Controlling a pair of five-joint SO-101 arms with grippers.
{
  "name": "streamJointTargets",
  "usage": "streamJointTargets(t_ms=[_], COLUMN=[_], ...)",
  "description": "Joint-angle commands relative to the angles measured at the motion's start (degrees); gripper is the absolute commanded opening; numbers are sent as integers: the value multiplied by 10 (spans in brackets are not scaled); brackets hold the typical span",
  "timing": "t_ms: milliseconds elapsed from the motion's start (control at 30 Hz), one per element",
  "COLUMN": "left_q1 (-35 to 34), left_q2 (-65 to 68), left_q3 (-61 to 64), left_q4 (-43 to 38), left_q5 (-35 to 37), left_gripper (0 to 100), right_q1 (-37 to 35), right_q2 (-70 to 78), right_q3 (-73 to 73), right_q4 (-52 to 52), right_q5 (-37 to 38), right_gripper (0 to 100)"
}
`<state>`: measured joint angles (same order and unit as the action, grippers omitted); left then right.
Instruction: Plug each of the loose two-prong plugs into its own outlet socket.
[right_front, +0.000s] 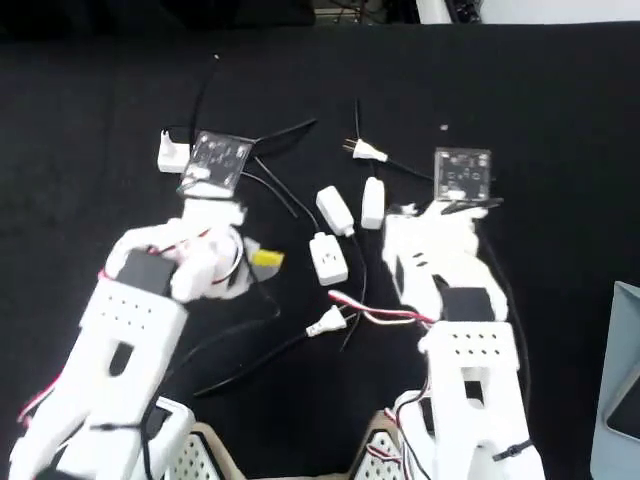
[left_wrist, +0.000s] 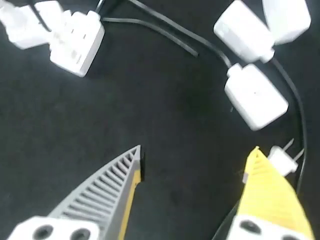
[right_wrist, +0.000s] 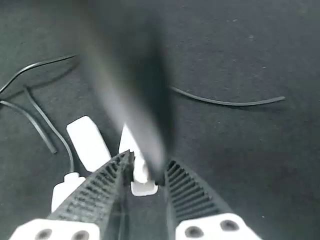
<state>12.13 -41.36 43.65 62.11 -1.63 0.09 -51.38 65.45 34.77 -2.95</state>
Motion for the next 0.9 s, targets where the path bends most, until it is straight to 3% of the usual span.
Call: streamJointTargets(t_ms=[0, 167, 367, 500, 867], left_q1=[20, 44, 83, 103, 110], left_q2=[71, 139, 226, 278, 479], left_q3=[-55, -55, -56, -58, -211], left_q4=[-85, -197, -325, -393, -403], left_q5=[25, 30, 141, 145, 149], left_gripper=[323, 321, 321, 320, 320], right_q1=[14, 25, 41, 41, 38], right_q2=[-6, -6, -6, -6, -6], right_q3=[-4, 0, 1, 1, 11], right_q4=[-14, -14, -15, -15, -15], right_q5=[-7, -8, -8, -8, -9], right_gripper=[11, 11, 11, 11, 11])
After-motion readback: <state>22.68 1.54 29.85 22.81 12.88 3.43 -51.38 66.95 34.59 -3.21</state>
